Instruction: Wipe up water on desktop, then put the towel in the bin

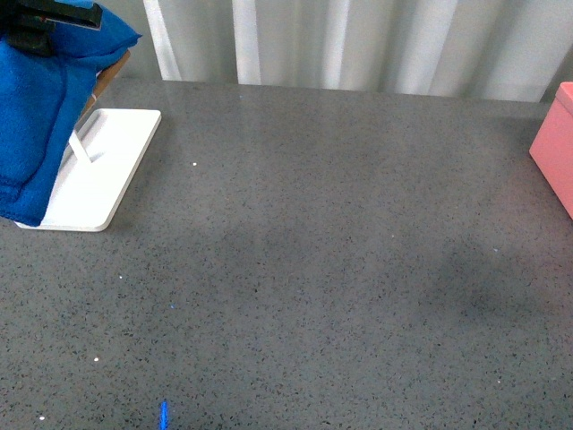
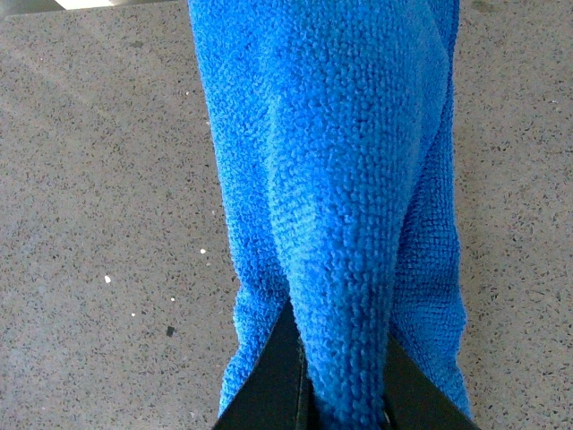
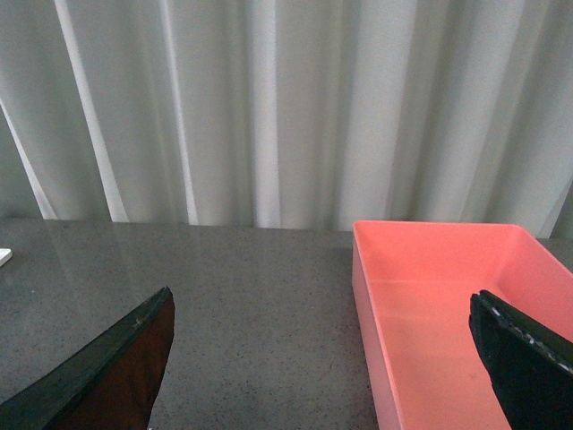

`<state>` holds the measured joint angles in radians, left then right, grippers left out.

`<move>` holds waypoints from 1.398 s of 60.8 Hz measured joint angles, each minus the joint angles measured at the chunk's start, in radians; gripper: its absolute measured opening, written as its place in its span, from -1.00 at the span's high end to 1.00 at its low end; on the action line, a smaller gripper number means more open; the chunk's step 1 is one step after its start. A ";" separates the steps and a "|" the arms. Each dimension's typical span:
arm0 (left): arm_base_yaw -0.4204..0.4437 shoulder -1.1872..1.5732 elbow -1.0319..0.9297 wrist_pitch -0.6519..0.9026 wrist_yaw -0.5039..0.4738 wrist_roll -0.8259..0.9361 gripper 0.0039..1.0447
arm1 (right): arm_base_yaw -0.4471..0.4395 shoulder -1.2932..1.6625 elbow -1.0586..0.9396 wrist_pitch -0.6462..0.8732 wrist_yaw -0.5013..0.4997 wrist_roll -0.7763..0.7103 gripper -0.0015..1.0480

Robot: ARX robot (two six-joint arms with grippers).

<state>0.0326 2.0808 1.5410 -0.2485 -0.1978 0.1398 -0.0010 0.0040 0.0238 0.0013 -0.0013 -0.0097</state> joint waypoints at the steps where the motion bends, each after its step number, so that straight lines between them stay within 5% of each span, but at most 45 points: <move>1: 0.001 0.000 0.000 -0.001 -0.001 0.002 0.91 | 0.000 0.000 0.000 0.000 0.000 0.000 -0.86; 21: -0.007 -0.118 0.082 -0.061 0.071 0.007 0.91 | 0.000 0.000 0.000 0.000 0.000 0.000 -0.86; 40: -0.304 -0.405 0.117 -0.042 0.169 0.016 0.91 | 0.000 0.000 0.000 0.000 0.000 0.000 -0.86; 60: -0.557 -0.489 -0.143 0.184 0.233 -0.126 0.91 | 0.000 0.000 0.000 0.000 0.000 0.000 -0.86; 85: -0.642 -0.395 -0.323 0.431 0.294 -0.338 0.91 | 0.000 0.000 0.000 0.000 0.000 0.000 -0.86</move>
<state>-0.6094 1.6859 1.2182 0.1822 0.0963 -0.1978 -0.0010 0.0040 0.0238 0.0013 -0.0013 -0.0097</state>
